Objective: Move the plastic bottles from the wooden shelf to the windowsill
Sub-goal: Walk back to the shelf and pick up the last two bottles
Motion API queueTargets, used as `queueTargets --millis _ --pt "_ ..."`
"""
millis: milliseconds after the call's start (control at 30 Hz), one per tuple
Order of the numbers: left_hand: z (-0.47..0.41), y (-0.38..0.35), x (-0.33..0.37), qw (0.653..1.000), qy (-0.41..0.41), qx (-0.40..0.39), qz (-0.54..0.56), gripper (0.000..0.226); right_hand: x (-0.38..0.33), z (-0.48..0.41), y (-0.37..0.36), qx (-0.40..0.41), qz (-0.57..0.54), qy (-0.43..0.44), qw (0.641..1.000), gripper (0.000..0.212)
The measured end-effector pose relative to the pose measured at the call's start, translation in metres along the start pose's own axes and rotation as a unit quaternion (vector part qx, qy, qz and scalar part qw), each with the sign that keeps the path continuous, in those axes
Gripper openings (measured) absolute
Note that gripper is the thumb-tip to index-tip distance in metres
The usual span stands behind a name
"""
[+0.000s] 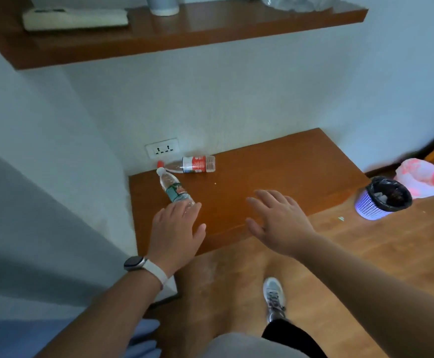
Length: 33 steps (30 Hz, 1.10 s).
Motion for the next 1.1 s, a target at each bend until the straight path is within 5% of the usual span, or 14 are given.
queueTargets --millis 567,867,1100 --pt "-0.12 -0.059 0.038 0.971 0.228 -0.005 -0.07 0.043 0.114 -0.194 -0.035 -0.03 -0.049 0.213 0.975 0.052" --pt "-0.122 -0.077 0.025 0.946 0.3 -0.047 -0.117 0.043 0.108 -0.246 -0.073 -0.042 -0.074 0.288 0.954 0.049" --pt "-0.131 -0.105 -0.01 0.918 0.394 -0.022 -0.025 0.036 0.092 -0.269 -0.104 -0.07 -0.055 0.291 0.953 0.05"
Point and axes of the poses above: each hand's wrist, its own z-axis away from the middle knuckle, its own y-axis out of the back of the hand, x = y × z, the point moved 2 cm from there along -z, towards the middle knuckle, and after that the axes turned 6 degrees about x, right-handed, at the moved point
